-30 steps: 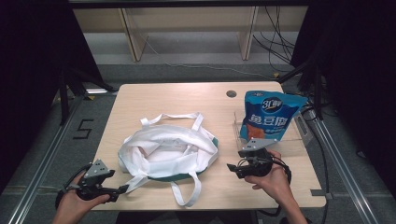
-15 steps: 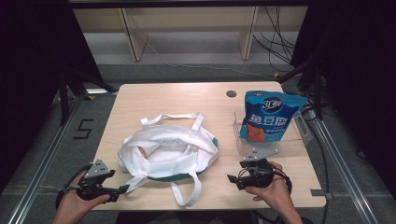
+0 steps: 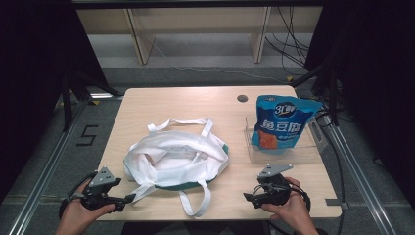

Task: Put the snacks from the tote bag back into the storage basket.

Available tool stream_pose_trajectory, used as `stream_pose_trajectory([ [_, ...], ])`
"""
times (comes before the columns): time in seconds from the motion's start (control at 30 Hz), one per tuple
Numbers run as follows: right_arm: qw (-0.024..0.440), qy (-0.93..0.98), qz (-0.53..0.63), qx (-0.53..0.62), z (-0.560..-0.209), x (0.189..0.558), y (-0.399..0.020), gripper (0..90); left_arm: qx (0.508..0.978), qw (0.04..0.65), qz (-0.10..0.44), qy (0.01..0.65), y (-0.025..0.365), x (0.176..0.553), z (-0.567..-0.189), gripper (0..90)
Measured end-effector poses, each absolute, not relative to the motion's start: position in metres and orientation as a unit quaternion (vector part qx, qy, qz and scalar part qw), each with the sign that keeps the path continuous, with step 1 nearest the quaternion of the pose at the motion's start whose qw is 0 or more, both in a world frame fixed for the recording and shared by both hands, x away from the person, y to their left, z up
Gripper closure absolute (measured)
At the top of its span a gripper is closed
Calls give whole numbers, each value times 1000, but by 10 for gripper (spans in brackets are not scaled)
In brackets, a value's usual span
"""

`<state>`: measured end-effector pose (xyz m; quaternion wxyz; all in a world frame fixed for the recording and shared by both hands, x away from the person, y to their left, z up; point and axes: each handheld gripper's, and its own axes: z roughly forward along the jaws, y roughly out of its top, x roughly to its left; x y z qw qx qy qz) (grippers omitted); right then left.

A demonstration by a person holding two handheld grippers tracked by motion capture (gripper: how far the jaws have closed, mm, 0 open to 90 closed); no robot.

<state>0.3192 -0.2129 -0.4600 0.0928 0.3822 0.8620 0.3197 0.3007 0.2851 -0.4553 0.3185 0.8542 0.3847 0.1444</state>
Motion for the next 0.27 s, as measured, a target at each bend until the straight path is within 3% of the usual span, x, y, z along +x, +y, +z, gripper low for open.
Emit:
stream_pose_trajectory([
  [0.27,91,860,319,387,-461,319,-211,257,849,320,158,389,284,301,-457,220],
])
